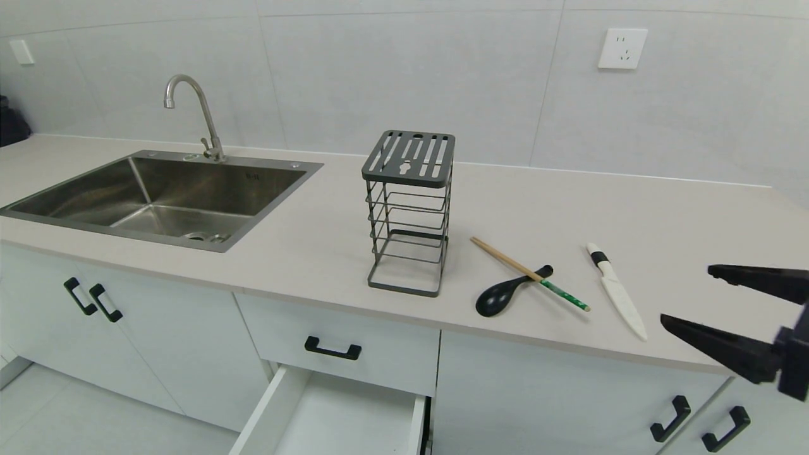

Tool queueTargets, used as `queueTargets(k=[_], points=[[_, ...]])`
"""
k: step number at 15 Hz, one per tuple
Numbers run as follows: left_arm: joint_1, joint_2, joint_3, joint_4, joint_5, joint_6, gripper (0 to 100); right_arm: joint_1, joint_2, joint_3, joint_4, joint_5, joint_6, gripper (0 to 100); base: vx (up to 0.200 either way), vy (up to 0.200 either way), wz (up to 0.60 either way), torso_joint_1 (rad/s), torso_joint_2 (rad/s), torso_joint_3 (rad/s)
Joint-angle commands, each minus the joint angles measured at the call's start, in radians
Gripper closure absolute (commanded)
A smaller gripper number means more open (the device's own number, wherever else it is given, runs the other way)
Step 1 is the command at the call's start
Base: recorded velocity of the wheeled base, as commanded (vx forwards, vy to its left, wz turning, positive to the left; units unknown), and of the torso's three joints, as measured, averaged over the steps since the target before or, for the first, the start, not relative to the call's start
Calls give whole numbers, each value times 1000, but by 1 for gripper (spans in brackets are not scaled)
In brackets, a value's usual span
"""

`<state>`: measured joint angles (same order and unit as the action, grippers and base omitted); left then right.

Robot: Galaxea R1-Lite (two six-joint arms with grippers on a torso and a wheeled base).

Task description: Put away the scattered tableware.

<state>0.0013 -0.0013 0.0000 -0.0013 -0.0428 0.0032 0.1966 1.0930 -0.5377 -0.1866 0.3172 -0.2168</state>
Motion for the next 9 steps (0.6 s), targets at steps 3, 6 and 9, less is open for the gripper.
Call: queueTargets(k=[3, 6, 9], points=[[0, 1, 0, 0, 0, 0, 0, 41, 292, -139, -2, -21, 24, 0, 0, 0, 0, 0, 0, 0], [0, 1, 0, 0, 0, 0, 0, 122, 423, -231, -2, -106, 220, 0, 0, 0, 0, 0, 0, 0], [0, 1, 0, 0, 0, 0, 0, 139, 493, -260, -2, -178, 231, 0, 0, 0, 0, 0, 0, 0]])
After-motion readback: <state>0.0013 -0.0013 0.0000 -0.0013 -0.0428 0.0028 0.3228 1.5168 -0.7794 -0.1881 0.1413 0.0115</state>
